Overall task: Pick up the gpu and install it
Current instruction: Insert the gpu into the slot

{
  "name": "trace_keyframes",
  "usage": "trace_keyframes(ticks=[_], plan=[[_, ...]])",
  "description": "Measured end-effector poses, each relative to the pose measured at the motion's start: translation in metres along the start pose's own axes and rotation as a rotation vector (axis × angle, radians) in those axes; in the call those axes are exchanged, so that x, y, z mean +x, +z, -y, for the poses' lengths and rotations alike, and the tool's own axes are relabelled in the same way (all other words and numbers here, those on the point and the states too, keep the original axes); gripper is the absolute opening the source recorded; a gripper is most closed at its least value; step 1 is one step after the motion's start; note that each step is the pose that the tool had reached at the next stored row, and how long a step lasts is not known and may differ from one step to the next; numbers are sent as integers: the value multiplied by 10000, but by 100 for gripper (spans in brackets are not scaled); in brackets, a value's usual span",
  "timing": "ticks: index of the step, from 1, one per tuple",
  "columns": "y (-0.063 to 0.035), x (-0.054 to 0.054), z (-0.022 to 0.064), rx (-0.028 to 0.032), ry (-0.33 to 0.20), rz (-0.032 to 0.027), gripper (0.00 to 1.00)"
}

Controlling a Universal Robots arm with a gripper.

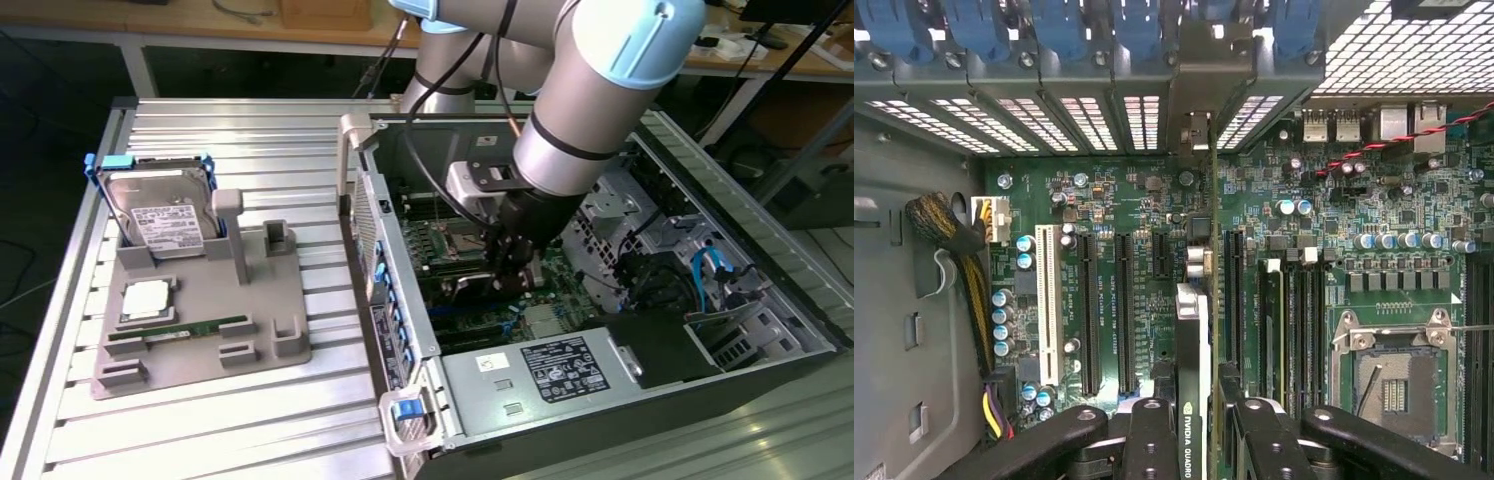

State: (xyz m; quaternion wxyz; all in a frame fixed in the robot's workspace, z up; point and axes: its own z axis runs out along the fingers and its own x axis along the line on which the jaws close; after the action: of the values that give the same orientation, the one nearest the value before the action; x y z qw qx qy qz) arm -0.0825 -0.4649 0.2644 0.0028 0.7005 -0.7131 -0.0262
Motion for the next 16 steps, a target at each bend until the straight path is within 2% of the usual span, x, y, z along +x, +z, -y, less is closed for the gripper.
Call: trace_keyframes(ticks=[16], plan=[[23, 0, -2, 1, 1, 2, 27]])
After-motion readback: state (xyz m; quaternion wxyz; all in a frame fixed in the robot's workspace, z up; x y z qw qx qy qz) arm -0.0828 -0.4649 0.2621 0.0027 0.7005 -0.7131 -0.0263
